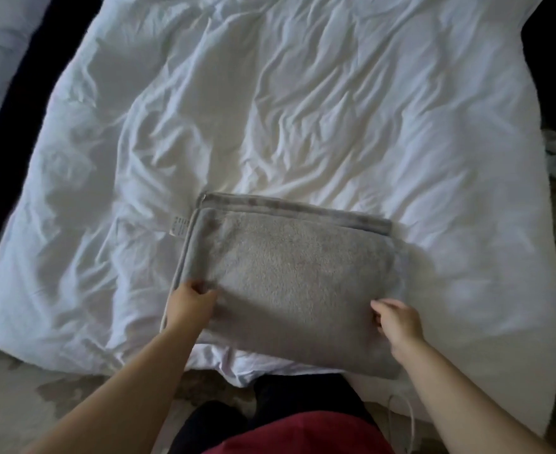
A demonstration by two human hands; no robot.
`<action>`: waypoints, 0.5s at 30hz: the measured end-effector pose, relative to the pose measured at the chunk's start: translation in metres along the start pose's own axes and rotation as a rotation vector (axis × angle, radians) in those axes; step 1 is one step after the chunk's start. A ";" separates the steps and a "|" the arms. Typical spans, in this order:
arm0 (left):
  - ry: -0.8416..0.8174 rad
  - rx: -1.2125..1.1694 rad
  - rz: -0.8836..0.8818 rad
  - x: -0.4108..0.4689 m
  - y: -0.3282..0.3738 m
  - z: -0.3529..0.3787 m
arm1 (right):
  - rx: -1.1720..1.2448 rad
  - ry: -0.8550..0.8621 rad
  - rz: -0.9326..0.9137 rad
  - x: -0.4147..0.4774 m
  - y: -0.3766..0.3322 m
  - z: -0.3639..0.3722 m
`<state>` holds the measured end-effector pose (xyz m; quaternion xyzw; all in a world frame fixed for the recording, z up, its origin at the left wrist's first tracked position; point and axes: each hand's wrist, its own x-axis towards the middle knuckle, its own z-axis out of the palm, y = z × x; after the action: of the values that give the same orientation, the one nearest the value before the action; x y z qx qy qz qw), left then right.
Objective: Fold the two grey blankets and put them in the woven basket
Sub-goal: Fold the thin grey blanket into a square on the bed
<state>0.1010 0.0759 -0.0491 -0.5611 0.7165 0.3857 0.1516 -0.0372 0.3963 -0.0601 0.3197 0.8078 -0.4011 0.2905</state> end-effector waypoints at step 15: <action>-0.336 -0.171 0.036 0.120 0.095 -0.032 | -1.050 -0.560 -0.431 0.077 -0.152 0.034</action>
<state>-0.0188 -0.0223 -0.0695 -0.4868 0.6556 0.5362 0.2138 -0.1916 0.3174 -0.0630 -0.1523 0.8366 -0.0692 0.5217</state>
